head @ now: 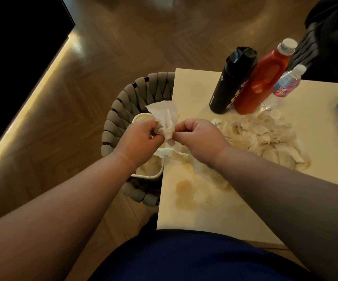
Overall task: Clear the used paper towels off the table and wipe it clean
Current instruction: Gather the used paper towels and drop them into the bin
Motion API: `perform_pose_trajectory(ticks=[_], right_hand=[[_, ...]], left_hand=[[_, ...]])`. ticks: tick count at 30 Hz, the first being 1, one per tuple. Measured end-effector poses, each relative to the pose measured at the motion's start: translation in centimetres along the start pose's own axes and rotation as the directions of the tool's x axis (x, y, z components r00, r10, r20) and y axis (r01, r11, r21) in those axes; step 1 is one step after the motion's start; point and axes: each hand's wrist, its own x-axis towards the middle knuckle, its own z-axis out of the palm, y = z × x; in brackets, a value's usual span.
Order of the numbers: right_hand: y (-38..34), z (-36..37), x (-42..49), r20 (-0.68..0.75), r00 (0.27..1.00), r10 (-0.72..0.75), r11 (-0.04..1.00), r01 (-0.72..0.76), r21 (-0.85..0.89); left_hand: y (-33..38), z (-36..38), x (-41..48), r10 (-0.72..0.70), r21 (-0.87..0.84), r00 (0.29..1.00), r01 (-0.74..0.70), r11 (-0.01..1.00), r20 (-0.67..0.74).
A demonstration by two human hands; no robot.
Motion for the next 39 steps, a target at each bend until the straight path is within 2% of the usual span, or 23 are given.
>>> perform_pose_trajectory(ticks=[7,10,12,14,16,18,22,25,28,31,36,39], right_hand=[[0.3,0.4,0.6,-0.008,0.999,0.053,0.998,-0.053,-0.032],[1.0,0.1,0.6,-0.036,0.995,0.092,0.994,-0.094,-0.048],[1.8,-0.5,0.3,-0.063,0.990,0.126,0.990,-0.129,-0.057],[2.8,-1.3,-0.2,-0.092,0.983,0.160,0.984,-0.166,-0.066],[4.1,-2.3,-1.0,-0.119,0.974,0.194,0.977,-0.203,-0.070],[5.4,-3.3,-1.9,-0.144,0.965,0.218,0.972,-0.228,-0.058],[7.2,-5.5,-3.2,-0.220,0.940,0.261,0.962,-0.273,-0.021],[8.0,-6.8,-4.2,-0.280,0.918,0.281,0.958,-0.287,0.021],[8.5,-7.8,-5.5,-0.307,0.906,0.291,0.956,-0.289,0.052],[9.3,-8.9,-7.0,-0.333,0.894,0.300,0.953,-0.294,0.070],[10.5,-10.4,-8.3,-0.375,0.872,0.314,0.948,-0.306,0.082],[10.9,-10.7,-8.8,-0.381,0.866,0.324,0.946,-0.304,0.114]], left_hand=[[-1.7,-0.6,-0.1,-0.083,-0.026,0.994,0.081,0.996,-0.074],[-3.9,-0.3,0.4,-0.190,0.109,0.979,0.197,0.974,-0.071],[-5.3,0.4,0.8,-0.265,0.260,0.964,0.261,0.930,-0.020],[-6.4,1.5,1.1,-0.380,0.401,0.920,0.312,0.861,0.100],[-7.0,2.6,1.2,-0.481,0.477,0.851,0.340,0.810,0.211],[-7.2,3.7,1.2,-0.514,0.494,0.830,0.362,0.790,0.214],[-6.7,5.2,1.0,-0.431,0.415,0.890,0.341,0.843,0.145],[-5.7,6.3,1.5,-0.334,0.395,0.917,0.230,0.890,0.219],[-4.4,7.5,2.4,-0.348,0.411,0.907,0.232,0.882,0.235],[-3.3,8.4,2.6,-0.373,0.330,0.915,0.309,0.892,0.151],[-3.1,6.9,2.1,-0.295,0.231,0.955,0.293,0.928,-0.029],[-4.3,5.1,1.9,-0.342,0.264,0.936,0.352,0.898,-0.088]])
